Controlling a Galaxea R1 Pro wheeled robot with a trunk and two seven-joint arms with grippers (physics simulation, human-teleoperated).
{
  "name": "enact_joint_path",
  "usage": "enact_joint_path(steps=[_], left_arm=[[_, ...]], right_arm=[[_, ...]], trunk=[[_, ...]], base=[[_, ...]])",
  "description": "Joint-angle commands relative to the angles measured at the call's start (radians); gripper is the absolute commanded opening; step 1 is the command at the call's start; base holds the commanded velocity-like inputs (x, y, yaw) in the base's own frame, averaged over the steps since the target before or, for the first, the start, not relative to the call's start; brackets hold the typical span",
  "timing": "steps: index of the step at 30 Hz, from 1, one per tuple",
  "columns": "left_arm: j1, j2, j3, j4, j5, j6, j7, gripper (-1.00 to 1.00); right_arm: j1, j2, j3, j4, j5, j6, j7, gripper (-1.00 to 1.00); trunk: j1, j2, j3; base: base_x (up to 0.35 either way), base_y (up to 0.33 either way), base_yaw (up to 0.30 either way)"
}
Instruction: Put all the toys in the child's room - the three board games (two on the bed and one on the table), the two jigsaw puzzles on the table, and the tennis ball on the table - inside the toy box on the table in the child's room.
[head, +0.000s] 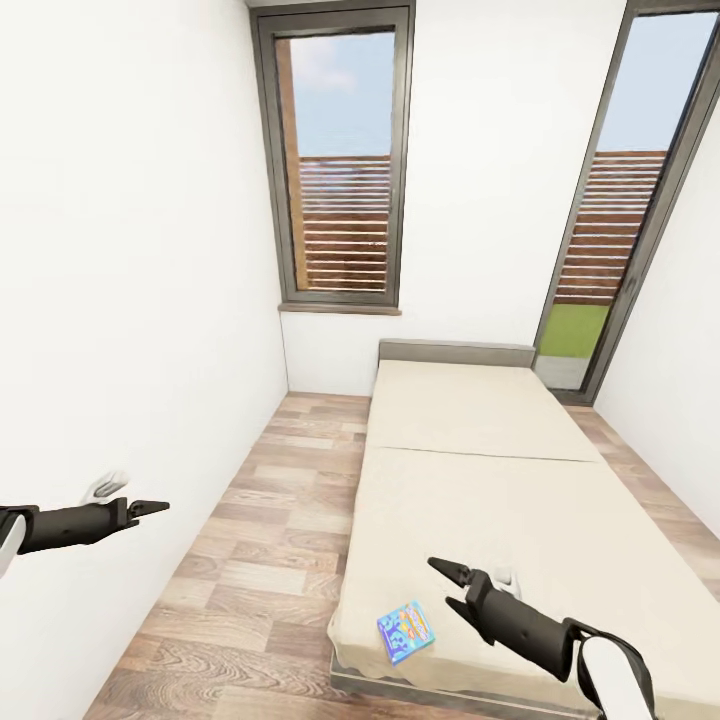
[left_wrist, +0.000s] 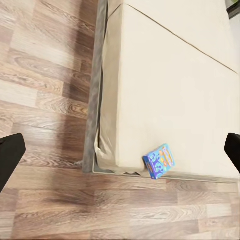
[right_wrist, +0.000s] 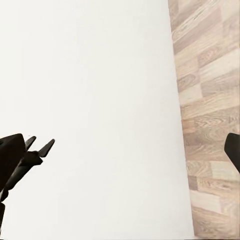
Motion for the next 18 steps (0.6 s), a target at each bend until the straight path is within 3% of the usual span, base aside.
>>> enact_joint_path(steps=[1,8,13,18], left_arm=[[-0.001,0.000,0.001,0.000,0.006,0.009,0.000,1.00],[-0.001,0.000,0.001,0.000,0.006,0.009,-0.002,1.00],[-0.001,0.000,0.000,0.000,0.006,0.009,-0.003,1.00],[-0.001,0.000,0.001,0.000,0.006,0.009,-0.003,1.00]], right_arm=[[0.005,-0.005,-0.005,0.001,0.008,0.006,0.011,1.00],[0.083,-0.040,-0.016,0.031,0.008,0.006,0.012,1.00],[0.103,-0.047,-0.019,0.123,0.010,0.006,0.013,1.00],[0.109,-0.048,-0.012,0.277,0.021,0.006,0.013,1.00]], trunk=[[0.001,-0.002,-0.002],[0.001,-0.002,-0.002],[0.001,-0.002,-0.002],[0.001,-0.002,-0.002]], base=[[0.000,0.000,0.000],[0.000,0.000,0.000],[0.000,0.000,0.000],[0.000,0.000,0.000]])
